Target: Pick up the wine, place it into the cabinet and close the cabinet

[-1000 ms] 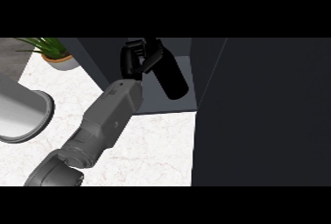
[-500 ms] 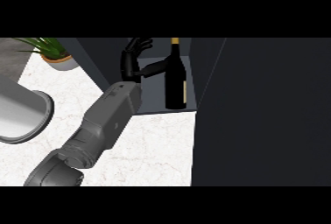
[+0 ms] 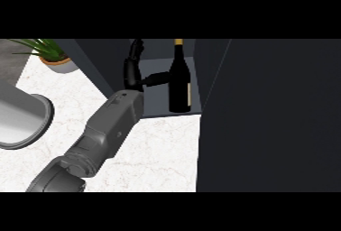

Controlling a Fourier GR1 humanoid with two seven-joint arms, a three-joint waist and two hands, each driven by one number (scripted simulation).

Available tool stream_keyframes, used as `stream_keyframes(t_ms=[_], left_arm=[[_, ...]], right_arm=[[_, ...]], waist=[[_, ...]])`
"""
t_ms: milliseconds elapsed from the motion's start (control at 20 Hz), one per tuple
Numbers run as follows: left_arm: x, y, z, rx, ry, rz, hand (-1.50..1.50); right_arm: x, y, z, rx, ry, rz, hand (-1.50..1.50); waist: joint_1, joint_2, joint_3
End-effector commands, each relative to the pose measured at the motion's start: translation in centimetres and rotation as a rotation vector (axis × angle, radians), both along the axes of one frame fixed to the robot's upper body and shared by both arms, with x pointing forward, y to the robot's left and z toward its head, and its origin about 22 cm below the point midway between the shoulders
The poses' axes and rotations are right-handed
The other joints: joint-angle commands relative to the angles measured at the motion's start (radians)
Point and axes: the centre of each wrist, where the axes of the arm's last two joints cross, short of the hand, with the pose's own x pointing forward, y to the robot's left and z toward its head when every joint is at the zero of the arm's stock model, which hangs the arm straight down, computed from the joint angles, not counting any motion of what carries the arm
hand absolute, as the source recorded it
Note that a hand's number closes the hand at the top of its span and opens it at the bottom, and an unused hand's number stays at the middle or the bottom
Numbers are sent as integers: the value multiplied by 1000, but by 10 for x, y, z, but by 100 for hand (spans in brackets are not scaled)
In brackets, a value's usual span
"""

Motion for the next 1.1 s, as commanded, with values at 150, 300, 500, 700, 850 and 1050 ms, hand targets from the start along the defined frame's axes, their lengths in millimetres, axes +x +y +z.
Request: stream_keyframes(t_ms=[150,300,500,700,850,1050], left_arm=[[2,25,-3,-36,-31,42,-150],[-2,17,-8,-30,-37,18,-150],[-2,31,-12,-21,-49,1,-150],[-1,26,-8,-61,-59,-56,-150],[-15,12,-28,-56,-59,-86,-150],[-11,9,-21,-95,-40,-122,-150]], right_arm=[[-11,2,4,33,-19,22,-150],[-1,0,3,29,-10,13,-150],[-17,0,4,25,-14,20,-150],[-7,-3,7,19,-30,38,-150],[-13,10,6,18,-12,23,-150],[-9,2,3,20,-14,44,-150]], waist=[[4,2,-2],[5,4,-2],[-1,1,-2],[0,5,-2],[13,-3,-3],[2,-3,-2]])
